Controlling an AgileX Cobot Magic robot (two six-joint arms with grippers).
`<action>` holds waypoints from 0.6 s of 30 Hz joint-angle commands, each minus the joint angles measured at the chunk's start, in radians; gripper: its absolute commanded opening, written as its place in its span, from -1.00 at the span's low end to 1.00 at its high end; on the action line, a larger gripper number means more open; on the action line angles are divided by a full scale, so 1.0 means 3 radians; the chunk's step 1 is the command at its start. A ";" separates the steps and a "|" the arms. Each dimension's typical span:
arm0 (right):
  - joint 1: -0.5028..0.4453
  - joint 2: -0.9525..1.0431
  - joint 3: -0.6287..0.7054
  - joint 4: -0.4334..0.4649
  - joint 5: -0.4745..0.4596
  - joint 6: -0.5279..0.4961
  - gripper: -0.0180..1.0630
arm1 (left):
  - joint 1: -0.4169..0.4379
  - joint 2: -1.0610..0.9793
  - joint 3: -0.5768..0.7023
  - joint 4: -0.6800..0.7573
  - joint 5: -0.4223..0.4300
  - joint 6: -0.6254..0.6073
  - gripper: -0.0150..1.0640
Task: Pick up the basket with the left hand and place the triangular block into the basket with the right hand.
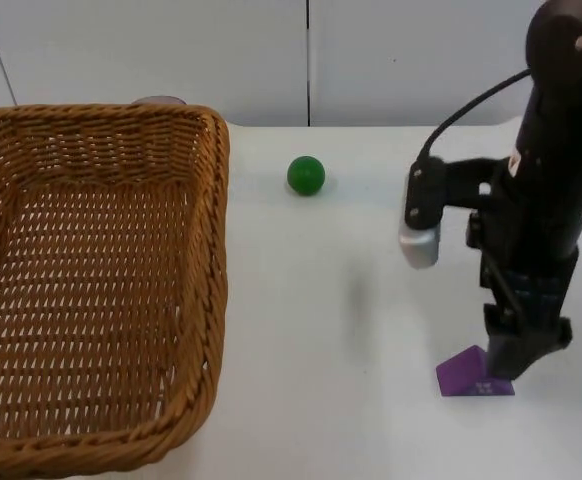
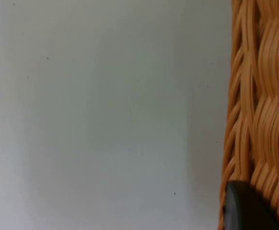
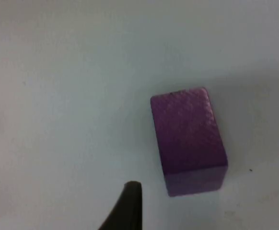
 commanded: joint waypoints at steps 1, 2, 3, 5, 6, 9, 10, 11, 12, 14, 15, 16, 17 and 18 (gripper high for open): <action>0.0044 0.0030 0.0035 0.0021 -0.0108 -0.0066 0.61 | 0.0010 -0.0012 0.0005 -0.0109 -0.0003 0.0001 -0.97; 0.0077 0.0059 0.0035 0.0029 -0.0122 -0.0066 0.61 | 0.0010 -0.0012 0.0005 -0.0109 -0.0003 0.0001 -0.97; 0.0077 0.0059 0.0035 0.0029 -0.0122 -0.0066 0.61 | 0.0010 -0.0012 0.0005 -0.0109 -0.0003 0.0001 -0.97; 0.0084 0.0134 0.0043 0.0044 -0.0124 -0.0066 0.61 | 0.0010 -0.0012 0.0005 -0.0109 -0.0003 0.0001 -0.97; 0.0084 0.0171 0.0051 0.0043 -0.0124 -0.0034 0.61 | 0.0010 -0.0012 0.0005 -0.0109 -0.0003 0.0001 -0.97; 0.0084 0.0254 0.0065 -0.0062 -0.0143 0.0154 0.54 | 0.0010 -0.0012 0.0005 -0.0109 -0.0003 0.0001 -0.97; 0.0084 0.0282 0.0065 -0.0084 -0.0145 0.0229 0.52 | 0.0010 -0.0012 0.0005 -0.0109 -0.0003 0.0001 -0.97; 0.0084 0.0291 0.0065 -0.0084 -0.0151 0.0231 0.46 | 0.0010 -0.0012 0.0005 -0.0109 -0.0003 0.0001 -0.97; 0.0084 0.0299 0.0065 -0.0078 -0.0166 0.0231 0.39 | 0.0010 -0.0012 0.0005 -0.0109 -0.0003 0.0001 -0.97; 0.0084 0.0299 0.0065 -0.0078 -0.0166 0.0231 0.25 | 0.0010 -0.0012 0.0005 -0.0109 -0.0003 0.0001 -0.97; 0.0084 0.0292 0.0065 -0.0078 -0.0158 0.0255 0.05 | 0.0010 -0.0012 0.0005 -0.0109 -0.0003 0.0001 -0.97; 0.0084 0.0284 0.0058 -0.0110 -0.0105 0.0282 -0.16 | 0.0010 -0.0012 0.0005 -0.0110 -0.0012 0.0001 -0.97; 0.0084 0.0270 0.0052 -0.0176 -0.0037 0.0282 -0.43 | 0.0010 -0.0012 0.0005 -0.0110 -0.0018 0.0001 -0.97; 0.0084 0.0235 0.0044 -0.0193 0.0001 0.0282 -0.70 | 0.0010 -0.0012 0.0005 -0.0110 -0.0026 0.0001 -0.97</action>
